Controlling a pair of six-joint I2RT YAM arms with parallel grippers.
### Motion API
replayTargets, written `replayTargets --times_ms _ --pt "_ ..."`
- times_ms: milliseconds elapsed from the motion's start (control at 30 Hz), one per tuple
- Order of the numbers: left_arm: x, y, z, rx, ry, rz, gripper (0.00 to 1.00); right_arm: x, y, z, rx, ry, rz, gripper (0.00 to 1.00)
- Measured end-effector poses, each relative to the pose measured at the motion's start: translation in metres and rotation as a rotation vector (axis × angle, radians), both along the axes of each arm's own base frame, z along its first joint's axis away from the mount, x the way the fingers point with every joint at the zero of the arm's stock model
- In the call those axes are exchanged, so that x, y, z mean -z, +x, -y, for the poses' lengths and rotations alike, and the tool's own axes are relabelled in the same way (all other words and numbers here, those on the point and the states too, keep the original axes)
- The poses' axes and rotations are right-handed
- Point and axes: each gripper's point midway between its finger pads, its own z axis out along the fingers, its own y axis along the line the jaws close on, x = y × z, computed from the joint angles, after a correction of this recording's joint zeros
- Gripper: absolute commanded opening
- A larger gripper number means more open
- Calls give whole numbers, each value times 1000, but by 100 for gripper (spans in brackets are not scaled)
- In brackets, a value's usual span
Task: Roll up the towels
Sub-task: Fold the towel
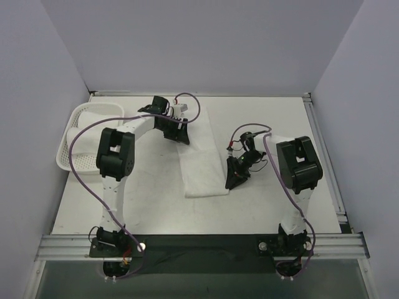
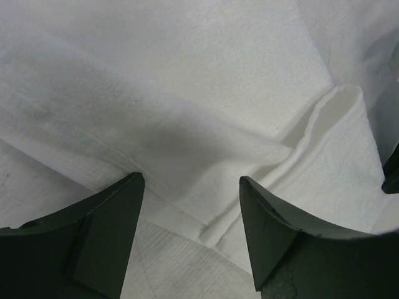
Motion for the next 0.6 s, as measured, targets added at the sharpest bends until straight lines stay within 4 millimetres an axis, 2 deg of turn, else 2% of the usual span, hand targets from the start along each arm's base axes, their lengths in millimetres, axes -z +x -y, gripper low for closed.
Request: replayTargets --times_ms 33,100,200,300,400,467,500,567,600 --pt "-2 -3 1 12 -10 3 77 -1 -1 0 -4 -2 0 25" --pt "-5 -8 0 35 -17 23 82 -4 -3 1 -10 -6 1 25" --pt "-15 -30 -8 72 -5 47 86 -19 -3 3 -22 -3 36 25" --pt "-52 -51 -18 132 5 163 86 -48 8 4 -25 13 133 25" --pt "-105 -75 -24 222 33 379 84 -81 33 -1 -24 37 267 24" --pt "-135 -103 -19 309 57 519 83 -100 53 -7 -19 56 345 23" --pt "-147 -121 -10 377 70 596 82 -107 62 -10 -14 65 372 22" --pt "-153 -158 11 512 85 681 79 -116 79 -17 -6 79 407 22" --pt "-148 -175 22 580 103 705 78 -118 87 -21 2 89 415 21"
